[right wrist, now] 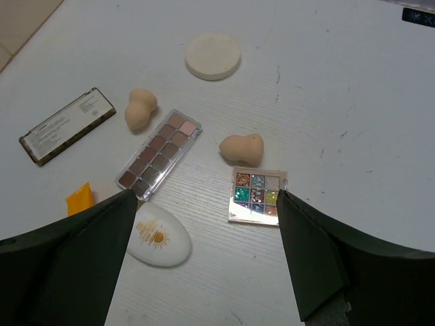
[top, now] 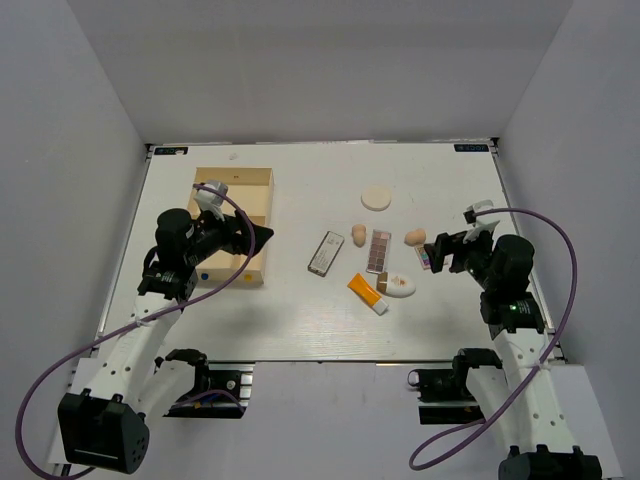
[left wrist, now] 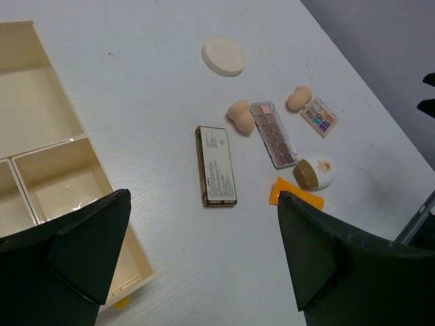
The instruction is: Organize the makeup
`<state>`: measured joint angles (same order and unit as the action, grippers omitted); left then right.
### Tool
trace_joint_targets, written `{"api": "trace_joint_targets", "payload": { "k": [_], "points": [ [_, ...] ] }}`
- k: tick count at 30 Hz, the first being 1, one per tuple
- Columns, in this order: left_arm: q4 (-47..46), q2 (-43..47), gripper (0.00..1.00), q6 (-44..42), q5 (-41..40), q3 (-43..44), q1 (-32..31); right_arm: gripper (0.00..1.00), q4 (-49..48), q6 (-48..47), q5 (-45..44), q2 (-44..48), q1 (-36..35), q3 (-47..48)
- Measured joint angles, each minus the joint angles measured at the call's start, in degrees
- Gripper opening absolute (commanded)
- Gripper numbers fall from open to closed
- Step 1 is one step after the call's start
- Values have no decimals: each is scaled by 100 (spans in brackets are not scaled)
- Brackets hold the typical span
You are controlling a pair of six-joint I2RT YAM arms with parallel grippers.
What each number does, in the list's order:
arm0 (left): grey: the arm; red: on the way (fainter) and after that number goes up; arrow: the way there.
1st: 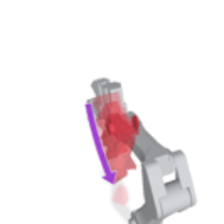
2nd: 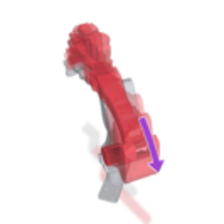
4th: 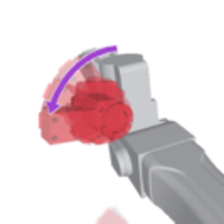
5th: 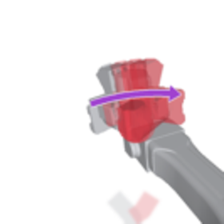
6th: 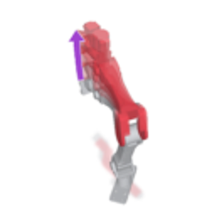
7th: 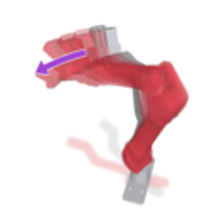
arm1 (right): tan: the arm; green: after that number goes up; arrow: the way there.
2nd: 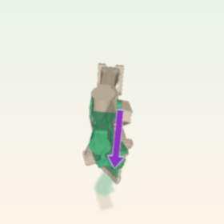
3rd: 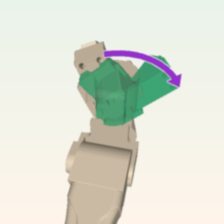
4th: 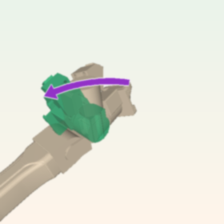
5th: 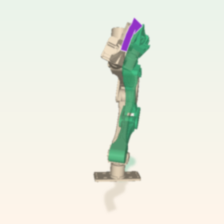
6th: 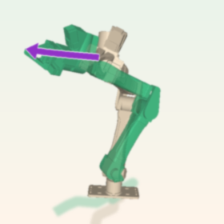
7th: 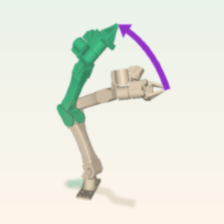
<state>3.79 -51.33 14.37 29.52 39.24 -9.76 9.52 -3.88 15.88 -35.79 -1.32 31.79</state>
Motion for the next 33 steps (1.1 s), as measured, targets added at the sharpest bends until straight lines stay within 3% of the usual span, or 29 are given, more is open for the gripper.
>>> {"api": "trace_joint_targets", "payload": {
  "k": [8, 9, 11, 12, 13, 14, 15, 16, 17, 19, 20, 22, 24, 25, 29, 33],
  "points": [
    [2, -157, 98, 2, 186, 0, 0, 89, 308, -1158, 787, 63, 24, -33],
    [2, -184, 95, 4, 223, 0, 0, 85, 345, -1244, 841, 55, 24, -44],
    [2, -227, 89, 28, 328, 0, -4, 70, 415, -1399, 946, 39, 24, -66],
    [-2, -251, 75, 52, 393, 0, -11, 31, 426, -1471, 999, 31, 26, -74],
    [-17, -273, 67, 105, 455, 0, -13, 17, 442, -1545, 1051, 15, 24, -76],
    [-46, -304, 58, 142, 511, 0, -24, 11, 448, -1539, 1086, 4, 24, -76],
    [-85, -354, 50, 170, 560, 7, -39, 17, 455, -1565, 1093, -7, 24, -76],
    [-90, -466, 37, 153, 608, 68, -63, 43, 457, -1569, 1091, -15, 24, -76],
    [-83, -542, 35, 210, 610, 107, -96, 55, 459, -1556, 1082, -33, 24, -76],
    [20, -820, 37, 186, 564, 315, -210, 73, 457, -1585, 1060, -74, 24, -76],
    [83, -981, 43, 170, 481, 446, -308, 85, 466, -1578, 1034, -105, 22, -76],
    [289, -1279, 63, 111, 240, 688, -584, 89, 490, -1593, 977, -166, 22, -74],
    [522, -1639, 73, 9, -79, 981, -922, 89, 520, -1600, 949, -208, 17, -72],
    [699, -1882, 84, -46, -264, 1165, -1104, 89, 538, -1600, 925, -221, 17, -72],
    [1314, -2951, 98, -177, -1290, 1941, -1886, 89, 560, -1585, 822, -251, 17, -72],
    [1908, -3910, 98, -260, -2479, 2564, -2608, 89, 568, -1580, 780, -258, 15, -70]
  ]
}}
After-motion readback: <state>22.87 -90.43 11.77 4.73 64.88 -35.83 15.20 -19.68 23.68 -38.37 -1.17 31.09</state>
